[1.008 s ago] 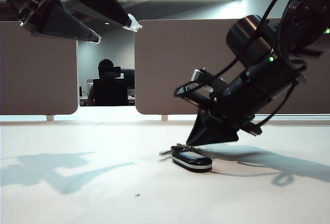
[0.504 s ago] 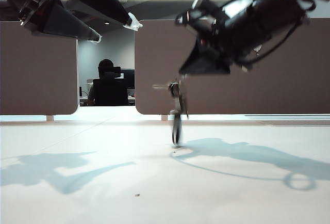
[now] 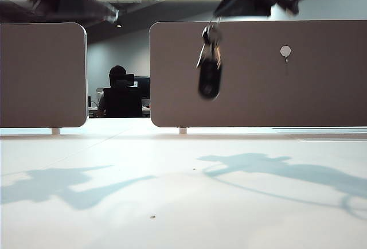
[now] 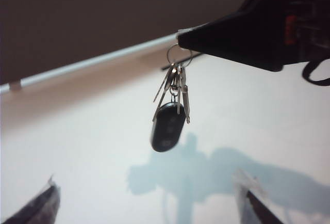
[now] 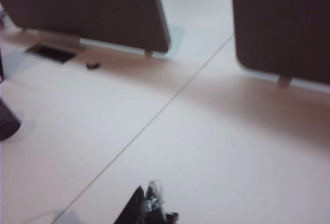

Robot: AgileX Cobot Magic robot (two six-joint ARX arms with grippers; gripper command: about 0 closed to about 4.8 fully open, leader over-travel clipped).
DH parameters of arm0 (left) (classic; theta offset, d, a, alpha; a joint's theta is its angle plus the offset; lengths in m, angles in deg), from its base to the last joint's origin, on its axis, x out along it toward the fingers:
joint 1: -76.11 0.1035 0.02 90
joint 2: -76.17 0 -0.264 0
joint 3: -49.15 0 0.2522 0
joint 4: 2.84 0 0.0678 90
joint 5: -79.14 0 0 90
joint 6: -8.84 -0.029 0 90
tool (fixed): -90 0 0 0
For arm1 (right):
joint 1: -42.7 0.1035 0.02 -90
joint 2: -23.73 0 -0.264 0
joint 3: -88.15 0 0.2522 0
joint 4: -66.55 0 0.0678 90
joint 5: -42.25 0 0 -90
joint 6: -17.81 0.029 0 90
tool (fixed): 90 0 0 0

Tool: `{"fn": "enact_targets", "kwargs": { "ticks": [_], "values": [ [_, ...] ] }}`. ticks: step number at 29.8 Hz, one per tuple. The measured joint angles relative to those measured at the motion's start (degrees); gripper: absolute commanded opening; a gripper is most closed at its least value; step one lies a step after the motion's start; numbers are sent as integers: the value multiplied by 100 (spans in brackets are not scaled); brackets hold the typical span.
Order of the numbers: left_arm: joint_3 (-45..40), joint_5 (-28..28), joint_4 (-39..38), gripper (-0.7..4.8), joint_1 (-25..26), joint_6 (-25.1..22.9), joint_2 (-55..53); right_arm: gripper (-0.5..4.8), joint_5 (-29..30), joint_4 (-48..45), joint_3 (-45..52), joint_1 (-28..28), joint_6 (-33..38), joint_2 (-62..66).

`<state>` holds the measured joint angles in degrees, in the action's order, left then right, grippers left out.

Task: Hang the bunch of keys on the hook.

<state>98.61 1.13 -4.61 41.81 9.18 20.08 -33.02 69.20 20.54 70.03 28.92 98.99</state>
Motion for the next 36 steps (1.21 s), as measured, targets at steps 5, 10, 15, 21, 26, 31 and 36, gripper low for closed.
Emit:
{"fn": "enact_targets", "kwargs": {
  "ticks": [5, 10, 15, 21, 26, 31, 36],
  "values": [
    [568, 48, 114, 479, 0, 57, -39, -5, -7, 544, -802, -448, -472, 59],
    [1499, 55, 188, 479, -2, 59, -608, -6, 538, 721, -1582, -1405, -693, 474],
    [2549, 168, 170, 479, -2, 59, -1443, -5, 726, 761, -2444, -2269, -717, 1119],
    [3480, 192, 160, 479, 0, 59, -2402, -6, 944, 800, -3888, -2962, -844, 2280],
    [4044, 39, 197, 479, -4, 59, -3233, -5, 1071, 772, -5080, -3263, -946, 3567],
    [4406, -50, 302, 479, 7, 55, -3934, -5, 1193, 817, -6168, -3370, -968, 4710],
    [4612, -94, 334, 479, 9, -96, -4199, -6, 914, 1054, -6832, -3331, -970, 5379]
  ]
}}
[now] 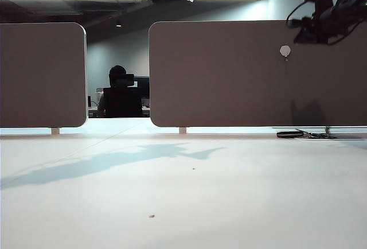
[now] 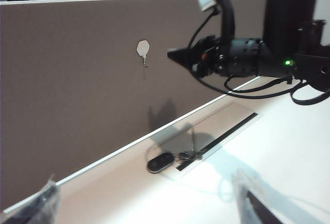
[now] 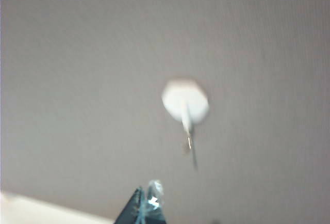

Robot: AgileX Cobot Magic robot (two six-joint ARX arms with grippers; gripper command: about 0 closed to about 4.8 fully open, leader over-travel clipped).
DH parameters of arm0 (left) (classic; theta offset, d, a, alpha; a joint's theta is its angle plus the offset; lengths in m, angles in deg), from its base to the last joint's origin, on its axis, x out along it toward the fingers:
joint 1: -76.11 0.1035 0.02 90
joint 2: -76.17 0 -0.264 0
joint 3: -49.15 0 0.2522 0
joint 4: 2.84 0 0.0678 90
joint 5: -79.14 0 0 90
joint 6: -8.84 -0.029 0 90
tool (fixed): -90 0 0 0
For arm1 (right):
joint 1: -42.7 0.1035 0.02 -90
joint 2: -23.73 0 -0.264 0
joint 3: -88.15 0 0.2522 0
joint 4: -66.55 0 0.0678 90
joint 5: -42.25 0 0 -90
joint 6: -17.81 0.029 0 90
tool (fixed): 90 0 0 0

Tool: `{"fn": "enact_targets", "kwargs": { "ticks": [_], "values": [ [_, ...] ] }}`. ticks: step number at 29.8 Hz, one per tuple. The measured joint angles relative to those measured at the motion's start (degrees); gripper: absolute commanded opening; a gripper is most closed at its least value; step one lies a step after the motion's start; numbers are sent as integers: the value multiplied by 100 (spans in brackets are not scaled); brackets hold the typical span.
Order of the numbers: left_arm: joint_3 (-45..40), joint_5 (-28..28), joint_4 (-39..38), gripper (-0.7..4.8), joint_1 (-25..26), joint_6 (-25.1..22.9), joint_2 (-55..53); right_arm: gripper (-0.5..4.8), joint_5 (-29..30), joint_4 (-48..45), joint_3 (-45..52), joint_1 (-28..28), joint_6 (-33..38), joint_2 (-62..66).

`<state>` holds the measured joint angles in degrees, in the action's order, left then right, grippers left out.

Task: Hang the bunch of keys on the hook.

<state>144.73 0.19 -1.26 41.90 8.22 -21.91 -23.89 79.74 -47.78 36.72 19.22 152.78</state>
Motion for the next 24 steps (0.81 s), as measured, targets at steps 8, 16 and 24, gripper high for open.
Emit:
{"fn": "enact_targets", "kwargs": {
  "ticks": [8, 16, 24],
  "values": [
    [0, -208, 26, 479, 42, -96, 2, 42, -1054, 1716, 0, -48, -1110, -44],
    [4, -122, -321, 479, 28, -85, 2, 213, -1410, 2203, 632, -380, -1272, -44],
    [4, -111, -660, 479, 31, -85, 2, 211, -1425, 2026, 1172, -280, -1338, 125]
  ]
}}
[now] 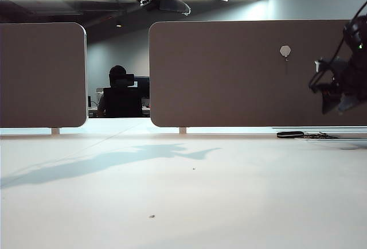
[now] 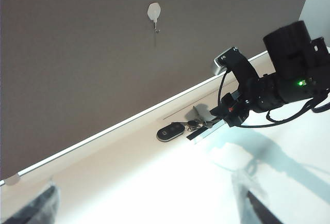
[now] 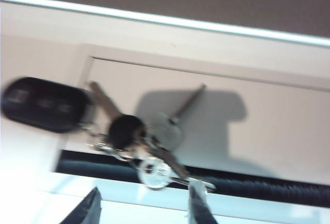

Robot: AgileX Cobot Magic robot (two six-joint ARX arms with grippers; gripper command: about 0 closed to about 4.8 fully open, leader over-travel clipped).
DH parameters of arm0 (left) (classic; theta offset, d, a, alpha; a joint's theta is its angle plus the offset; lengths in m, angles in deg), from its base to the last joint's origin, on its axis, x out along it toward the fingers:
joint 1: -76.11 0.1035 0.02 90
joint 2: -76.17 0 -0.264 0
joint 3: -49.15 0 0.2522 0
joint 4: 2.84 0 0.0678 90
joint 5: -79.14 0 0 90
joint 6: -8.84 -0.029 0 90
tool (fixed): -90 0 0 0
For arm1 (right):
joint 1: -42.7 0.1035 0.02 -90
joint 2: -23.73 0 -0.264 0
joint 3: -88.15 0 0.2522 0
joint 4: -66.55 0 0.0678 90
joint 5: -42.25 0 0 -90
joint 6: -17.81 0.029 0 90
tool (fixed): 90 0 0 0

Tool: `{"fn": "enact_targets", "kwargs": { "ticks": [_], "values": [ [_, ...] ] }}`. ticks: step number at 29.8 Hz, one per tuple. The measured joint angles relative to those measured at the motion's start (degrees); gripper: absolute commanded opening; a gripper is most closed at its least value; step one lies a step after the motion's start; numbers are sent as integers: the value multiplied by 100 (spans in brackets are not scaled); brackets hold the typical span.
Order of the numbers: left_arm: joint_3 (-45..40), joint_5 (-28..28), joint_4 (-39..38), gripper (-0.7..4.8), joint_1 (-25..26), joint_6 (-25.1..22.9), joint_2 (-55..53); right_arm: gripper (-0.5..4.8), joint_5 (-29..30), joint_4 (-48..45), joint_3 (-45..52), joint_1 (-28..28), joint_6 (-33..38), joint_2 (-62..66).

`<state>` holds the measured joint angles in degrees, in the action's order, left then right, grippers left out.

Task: Hang the bunch of keys on the hook.

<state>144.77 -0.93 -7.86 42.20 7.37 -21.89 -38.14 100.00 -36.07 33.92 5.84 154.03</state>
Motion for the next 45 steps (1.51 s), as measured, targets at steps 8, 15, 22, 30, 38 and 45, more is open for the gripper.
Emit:
{"fn": "enact_targets", "kwargs": {
  "ticks": [8, 15, 22, 30, 38, 45],
  "values": [
    [0, 2, -129, 479, -4, -2, 0, 211, -214, -527, 2, -35, -13, 496],
    [0, -13, -138, 479, -4, -13, 0, 211, -216, -914, 0, -11, -13, 798],
    [0, -116, -212, 479, -2, -17, 0, 112, -396, -1104, -24, -13, -7, 907],
    [-2, -118, -352, 479, -2, -83, 0, -5, -350, -1335, -28, -22, -20, 944],
    [-11, -120, -385, 479, 0, -149, 0, -5, 291, -1220, 11, 28, -11, 608],
    [-11, -120, -380, 479, 0, -149, 0, -5, 782, -1818, -33, 90, 7, -374]
  ]
}}
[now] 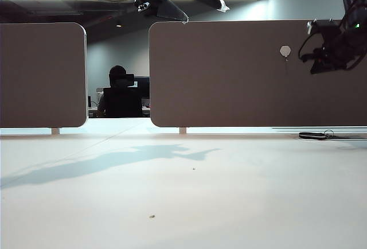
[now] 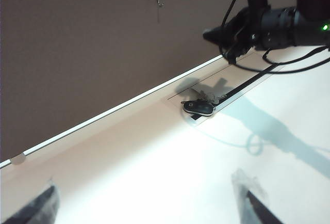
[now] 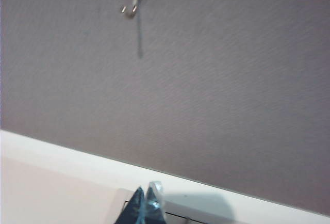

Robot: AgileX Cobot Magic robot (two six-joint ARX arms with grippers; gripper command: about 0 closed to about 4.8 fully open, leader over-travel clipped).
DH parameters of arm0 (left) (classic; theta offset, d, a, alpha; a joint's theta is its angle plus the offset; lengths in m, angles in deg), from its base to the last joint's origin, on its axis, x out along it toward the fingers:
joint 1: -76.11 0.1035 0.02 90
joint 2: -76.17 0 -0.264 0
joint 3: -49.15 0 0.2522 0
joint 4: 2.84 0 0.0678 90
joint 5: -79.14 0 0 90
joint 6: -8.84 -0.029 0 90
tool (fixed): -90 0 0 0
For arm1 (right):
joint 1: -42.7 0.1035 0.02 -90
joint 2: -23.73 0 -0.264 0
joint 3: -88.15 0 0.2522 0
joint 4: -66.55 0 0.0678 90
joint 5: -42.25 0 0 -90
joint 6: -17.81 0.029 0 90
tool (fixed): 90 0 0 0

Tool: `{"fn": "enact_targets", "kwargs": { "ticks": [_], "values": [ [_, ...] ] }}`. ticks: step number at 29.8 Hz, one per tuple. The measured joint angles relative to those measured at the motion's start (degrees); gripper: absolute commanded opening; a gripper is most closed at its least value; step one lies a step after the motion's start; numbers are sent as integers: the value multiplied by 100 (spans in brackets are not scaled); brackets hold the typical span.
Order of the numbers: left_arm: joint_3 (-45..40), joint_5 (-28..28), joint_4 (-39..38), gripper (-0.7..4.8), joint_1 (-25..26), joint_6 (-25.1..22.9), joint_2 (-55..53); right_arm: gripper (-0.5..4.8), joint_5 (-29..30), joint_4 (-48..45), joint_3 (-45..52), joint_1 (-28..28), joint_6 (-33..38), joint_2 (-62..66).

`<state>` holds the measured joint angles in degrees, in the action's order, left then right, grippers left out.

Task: Hang the bunch of keys on the hook.

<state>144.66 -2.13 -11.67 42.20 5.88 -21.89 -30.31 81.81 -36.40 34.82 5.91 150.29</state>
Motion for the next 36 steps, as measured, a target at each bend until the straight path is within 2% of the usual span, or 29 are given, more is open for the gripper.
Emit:
{"fn": "enact_targets", "kwargs": {
  "ticks": [1, 2, 3, 4, 5, 10, 15, 19, 23, 36],
  "values": [
    [0, 0, 0, 479, 0, 0, 0, 4, -107, 35, 0, -11, 42, -4],
    [0, 0, 0, 479, 0, 0, 0, 58, -326, 223, 2, -35, 70, 15],
    [0, 0, 0, 479, -2, 0, 0, 160, -492, 374, 4, -72, 70, 63],
    [0, 0, 0, 479, -2, 0, 0, 230, -645, 476, 7, -118, 48, 184],
    [0, 0, 2, 479, -2, 0, 0, 248, -699, 551, 11, -149, 2, 273],
    [2, 0, -4, 479, -4, 0, 0, 239, -721, 514, 44, -177, -715, 787],
    [4, -31, -4, 479, -2, -111, 0, 239, -754, 291, 46, -203, -1003, 1204],
    [4, -127, -4, 479, -2, -133, 0, 238, -1169, 168, 44, -205, -1097, 1231],
    [4, -127, -4, 479, -2, -133, 0, 238, -1185, -131, 42, -275, -1132, 1228],
    [0, -127, -2, 479, -2, -133, 0, 238, -1119, 195, 37, -256, -1088, 1268]
  ]
}}
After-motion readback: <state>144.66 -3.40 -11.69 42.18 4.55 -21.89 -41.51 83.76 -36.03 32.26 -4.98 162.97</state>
